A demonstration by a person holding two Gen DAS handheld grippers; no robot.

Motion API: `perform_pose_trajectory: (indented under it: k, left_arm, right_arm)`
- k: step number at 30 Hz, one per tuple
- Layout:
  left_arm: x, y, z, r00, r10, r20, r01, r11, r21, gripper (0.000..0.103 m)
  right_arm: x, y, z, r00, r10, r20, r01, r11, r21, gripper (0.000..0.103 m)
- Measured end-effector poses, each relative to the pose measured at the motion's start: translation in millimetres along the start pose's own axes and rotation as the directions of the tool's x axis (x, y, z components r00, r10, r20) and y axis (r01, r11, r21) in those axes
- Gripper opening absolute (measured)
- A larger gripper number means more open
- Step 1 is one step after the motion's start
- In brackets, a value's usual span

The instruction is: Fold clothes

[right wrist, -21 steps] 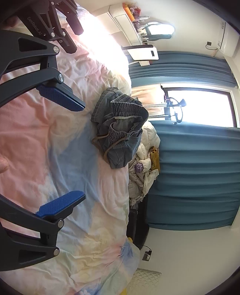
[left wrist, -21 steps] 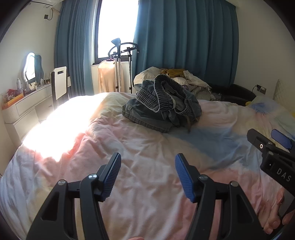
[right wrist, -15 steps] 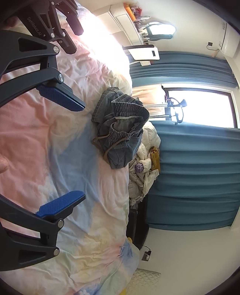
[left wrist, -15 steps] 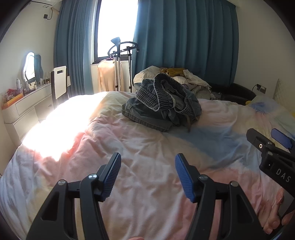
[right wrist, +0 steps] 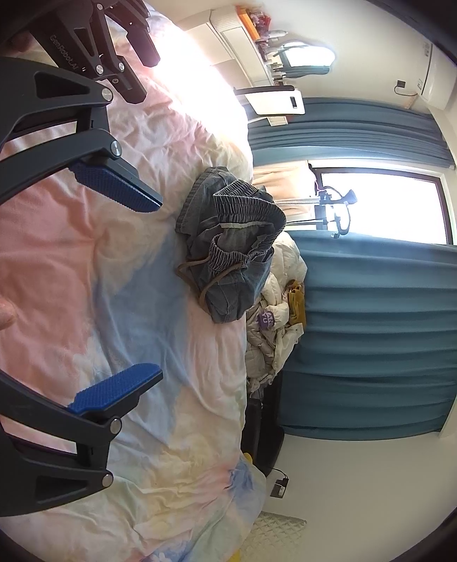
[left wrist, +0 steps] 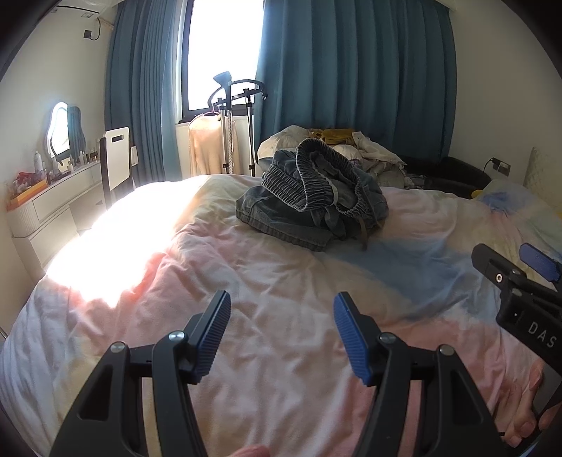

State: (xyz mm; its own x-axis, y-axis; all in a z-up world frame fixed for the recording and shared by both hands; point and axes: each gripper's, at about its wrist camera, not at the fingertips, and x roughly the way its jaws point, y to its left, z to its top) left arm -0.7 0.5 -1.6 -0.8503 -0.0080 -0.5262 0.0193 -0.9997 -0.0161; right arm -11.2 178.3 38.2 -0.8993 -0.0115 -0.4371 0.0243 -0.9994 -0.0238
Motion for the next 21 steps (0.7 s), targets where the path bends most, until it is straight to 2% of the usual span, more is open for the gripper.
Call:
perform_pose_trajectory:
  k: [21]
  left_arm:
    - [3.3, -3.5, -2.5, 1.000, -0.014, -0.016, 0.014, 1.000, 0.010, 0.063]
  right_arm:
    - [1.9, 2.0, 1.1, 1.000, -0.007, -0.005, 0.007, 1.000, -0.004, 0.089]
